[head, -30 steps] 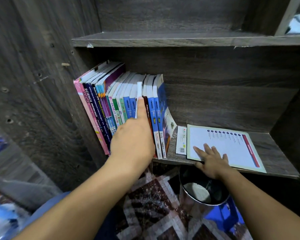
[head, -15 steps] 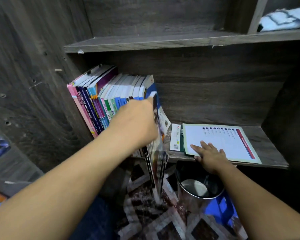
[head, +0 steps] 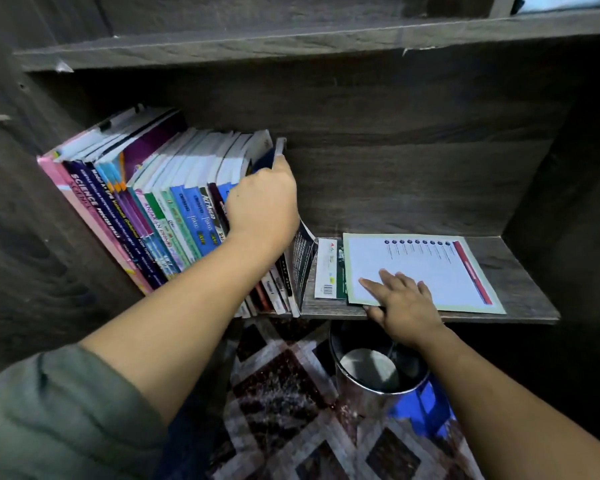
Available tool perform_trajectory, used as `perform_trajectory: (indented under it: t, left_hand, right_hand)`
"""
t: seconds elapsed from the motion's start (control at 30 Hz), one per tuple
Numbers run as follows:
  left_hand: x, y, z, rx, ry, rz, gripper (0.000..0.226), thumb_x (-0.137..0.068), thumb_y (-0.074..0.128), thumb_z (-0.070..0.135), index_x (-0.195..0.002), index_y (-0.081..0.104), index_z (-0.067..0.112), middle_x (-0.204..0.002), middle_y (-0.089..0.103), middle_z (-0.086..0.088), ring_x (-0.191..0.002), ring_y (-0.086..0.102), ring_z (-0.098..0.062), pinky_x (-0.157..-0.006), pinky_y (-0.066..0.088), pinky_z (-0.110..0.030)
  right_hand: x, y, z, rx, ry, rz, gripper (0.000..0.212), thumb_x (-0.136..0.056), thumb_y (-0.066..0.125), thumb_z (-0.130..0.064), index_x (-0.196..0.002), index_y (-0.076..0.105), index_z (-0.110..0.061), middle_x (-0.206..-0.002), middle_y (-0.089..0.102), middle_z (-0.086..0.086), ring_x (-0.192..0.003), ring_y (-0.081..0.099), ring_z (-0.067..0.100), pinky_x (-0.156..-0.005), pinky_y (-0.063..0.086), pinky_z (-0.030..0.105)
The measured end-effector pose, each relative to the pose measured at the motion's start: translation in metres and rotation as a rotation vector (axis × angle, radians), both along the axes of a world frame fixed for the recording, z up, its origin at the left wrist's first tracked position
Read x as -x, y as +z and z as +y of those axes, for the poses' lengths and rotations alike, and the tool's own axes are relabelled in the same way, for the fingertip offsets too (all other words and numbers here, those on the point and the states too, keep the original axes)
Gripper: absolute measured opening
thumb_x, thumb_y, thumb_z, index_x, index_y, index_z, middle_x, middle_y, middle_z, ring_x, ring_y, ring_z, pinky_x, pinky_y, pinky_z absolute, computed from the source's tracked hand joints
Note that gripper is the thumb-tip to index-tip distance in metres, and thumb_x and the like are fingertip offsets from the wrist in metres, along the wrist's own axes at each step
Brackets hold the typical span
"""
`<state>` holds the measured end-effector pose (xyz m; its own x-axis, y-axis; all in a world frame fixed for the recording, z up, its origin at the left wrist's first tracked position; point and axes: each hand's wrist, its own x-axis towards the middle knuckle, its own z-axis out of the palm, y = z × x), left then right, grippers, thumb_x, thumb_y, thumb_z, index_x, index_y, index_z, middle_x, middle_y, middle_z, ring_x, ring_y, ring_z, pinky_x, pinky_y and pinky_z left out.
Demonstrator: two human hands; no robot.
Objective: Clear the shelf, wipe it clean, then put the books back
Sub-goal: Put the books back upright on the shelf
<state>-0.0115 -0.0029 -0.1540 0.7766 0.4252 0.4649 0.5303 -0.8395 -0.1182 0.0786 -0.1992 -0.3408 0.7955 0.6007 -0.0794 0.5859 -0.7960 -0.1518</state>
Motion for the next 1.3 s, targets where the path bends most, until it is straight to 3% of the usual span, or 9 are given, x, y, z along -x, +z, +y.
perform_trajectory:
  t: [0.13,0.27,0.4,0.7,0.8,0.9,1.0,1.1,1.3]
  left_hand:
    - [0.003,-0.004,0.002,-0.301,0.043,-0.075,0.025,-0.069,0.07,0.03,-0.091,0.067,0.019,-0.084,0.062,-0.002,-0.089,0.056,-0.024,-0.062,0.041,-0.032]
    - [0.025,-0.011,0.021,-0.197,-0.155,-0.193,0.056,-0.079,0.064,0.051,-0.121,0.057,0.015,-0.118,0.049,-0.012,-0.114,0.04,-0.03,-0.094,0.022,-0.044]
    - [0.057,-0.019,0.039,-0.187,-0.312,-0.032,0.107,-0.055,0.075,0.07,-0.14,0.043,0.015,-0.137,0.044,-0.013,-0.129,0.038,-0.032,-0.109,0.022,-0.048]
    - [0.048,-0.033,0.037,-0.203,-0.234,-0.051,0.105,-0.046,0.089,0.056,-0.132,0.049,0.011,-0.136,0.041,-0.012,-0.129,0.03,-0.034,-0.11,0.015,-0.05]
    - [0.049,-0.034,0.041,-0.212,-0.258,-0.069,0.107,-0.047,0.088,0.056,-0.135,0.047,0.011,-0.137,0.041,-0.012,-0.129,0.031,-0.034,-0.109,0.017,-0.05]
    - [0.053,-0.033,0.046,-0.206,-0.304,-0.103,0.11,-0.049,0.087,0.056,-0.139,0.043,0.01,-0.14,0.041,-0.014,-0.13,0.035,-0.035,-0.11,0.02,-0.049]
    - [0.06,-0.034,0.051,-0.169,-0.263,-0.177,0.112,-0.05,0.086,0.057,-0.141,0.042,0.01,-0.14,0.04,-0.018,-0.132,0.034,-0.036,-0.113,0.017,-0.049]
    - [0.065,-0.035,0.055,-0.133,-0.226,-0.188,0.116,-0.047,0.087,0.058,-0.143,0.039,0.015,-0.14,0.039,-0.019,-0.136,0.028,-0.039,-0.114,0.008,-0.055]
    - [0.066,-0.034,0.055,-0.137,-0.235,-0.174,0.11,-0.05,0.088,0.054,-0.141,0.04,0.015,-0.136,0.042,-0.018,-0.13,0.033,-0.038,-0.113,0.013,-0.054]
  right_hand:
    - [0.0,0.001,0.001,0.002,0.015,-0.001,0.06,-0.096,0.04,-0.057,-0.151,0.017,-0.046,-0.163,0.009,-0.003,-0.149,0.007,0.023,-0.119,0.007,0.051]
    - [0.002,0.003,0.001,-0.004,0.022,0.004,0.062,-0.094,0.04,-0.059,-0.151,0.018,-0.044,-0.163,0.009,-0.002,-0.149,0.006,0.024,-0.118,0.006,0.051]
    - [0.003,0.002,0.005,-0.002,0.055,-0.005,0.051,-0.1,0.032,-0.052,-0.15,0.021,-0.046,-0.162,0.013,-0.006,-0.149,0.009,0.022,-0.119,0.009,0.048]
    - [0.021,0.013,0.031,-0.111,0.135,0.224,0.058,-0.097,0.033,-0.061,-0.151,0.02,-0.045,-0.163,0.004,-0.001,-0.15,-0.004,0.022,-0.12,-0.004,0.044]
    - [0.009,0.028,0.023,-0.137,-0.036,0.115,0.061,-0.095,0.034,-0.063,-0.151,0.025,-0.04,-0.162,0.017,0.002,-0.149,0.007,0.023,-0.119,0.002,0.048]
    - [-0.011,0.036,0.002,0.021,-0.385,-0.052,0.067,-0.092,0.039,-0.06,-0.151,0.022,-0.033,-0.159,0.021,0.008,-0.147,0.013,0.033,-0.116,0.008,0.058]
    - [-0.021,0.034,-0.019,0.08,-0.663,0.124,0.09,-0.084,0.043,-0.071,-0.154,0.007,-0.027,-0.159,0.015,0.018,-0.144,0.011,0.045,-0.113,0.014,0.061]
    - [-0.019,0.032,-0.019,-0.006,-0.708,0.178,0.1,-0.078,0.051,-0.076,-0.152,0.009,-0.024,-0.151,0.027,0.021,-0.137,0.025,0.041,-0.108,0.027,0.052]
    - [-0.017,0.037,-0.001,-0.191,-0.697,0.223,0.115,-0.058,0.077,-0.07,-0.148,0.021,-0.026,-0.145,0.034,0.021,-0.135,0.03,0.039,-0.107,0.033,0.05]
